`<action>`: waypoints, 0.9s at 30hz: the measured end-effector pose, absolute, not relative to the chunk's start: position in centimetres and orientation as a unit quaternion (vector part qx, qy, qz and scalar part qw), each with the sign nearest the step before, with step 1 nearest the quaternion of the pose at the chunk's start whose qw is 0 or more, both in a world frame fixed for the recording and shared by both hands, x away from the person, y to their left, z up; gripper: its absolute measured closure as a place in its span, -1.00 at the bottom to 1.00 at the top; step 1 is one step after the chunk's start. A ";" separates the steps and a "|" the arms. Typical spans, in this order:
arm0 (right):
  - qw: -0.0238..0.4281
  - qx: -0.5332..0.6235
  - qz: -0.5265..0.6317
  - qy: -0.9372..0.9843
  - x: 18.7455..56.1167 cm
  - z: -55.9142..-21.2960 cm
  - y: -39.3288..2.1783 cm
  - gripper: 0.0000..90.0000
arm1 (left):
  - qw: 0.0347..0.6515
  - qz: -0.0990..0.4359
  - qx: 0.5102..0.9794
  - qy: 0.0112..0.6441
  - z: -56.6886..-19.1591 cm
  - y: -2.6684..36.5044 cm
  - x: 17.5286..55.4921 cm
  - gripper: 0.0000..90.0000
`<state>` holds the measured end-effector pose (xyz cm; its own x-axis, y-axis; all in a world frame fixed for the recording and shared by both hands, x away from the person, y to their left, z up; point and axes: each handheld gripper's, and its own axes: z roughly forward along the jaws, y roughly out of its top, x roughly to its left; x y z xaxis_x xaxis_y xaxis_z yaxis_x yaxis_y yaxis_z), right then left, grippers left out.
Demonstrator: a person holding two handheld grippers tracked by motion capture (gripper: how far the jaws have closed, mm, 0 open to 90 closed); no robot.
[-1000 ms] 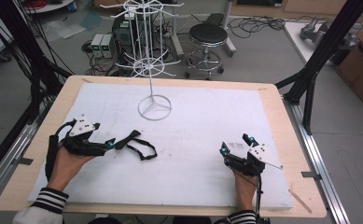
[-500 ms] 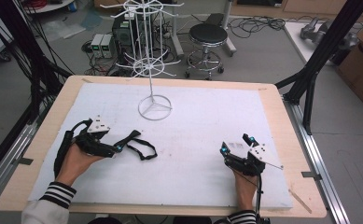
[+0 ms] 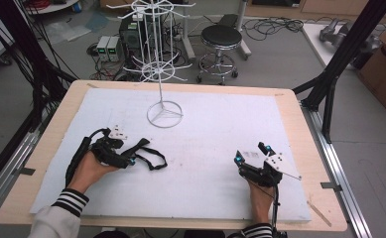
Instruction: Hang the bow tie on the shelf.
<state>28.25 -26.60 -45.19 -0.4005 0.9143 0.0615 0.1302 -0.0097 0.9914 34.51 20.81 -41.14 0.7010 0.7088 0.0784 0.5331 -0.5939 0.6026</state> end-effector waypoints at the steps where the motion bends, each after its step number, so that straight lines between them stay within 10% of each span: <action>1: 0.344 0.426 0.569 0.614 28.2 -45.2 -26.6 -0.76 | 0.275 0.149 0.880 0.358 -41.3 20.7 34.6 -0.39; 19: 0.343 0.429 0.569 0.612 28.2 -45.2 -26.6 -0.76 | 0.252 0.148 0.883 0.366 -41.9 20.4 34.9 -0.04; 27: 0.344 0.429 0.570 0.611 28.3 -45.2 -26.6 -0.76 | 0.248 0.153 0.881 0.373 -42.0 20.4 35.0 0.43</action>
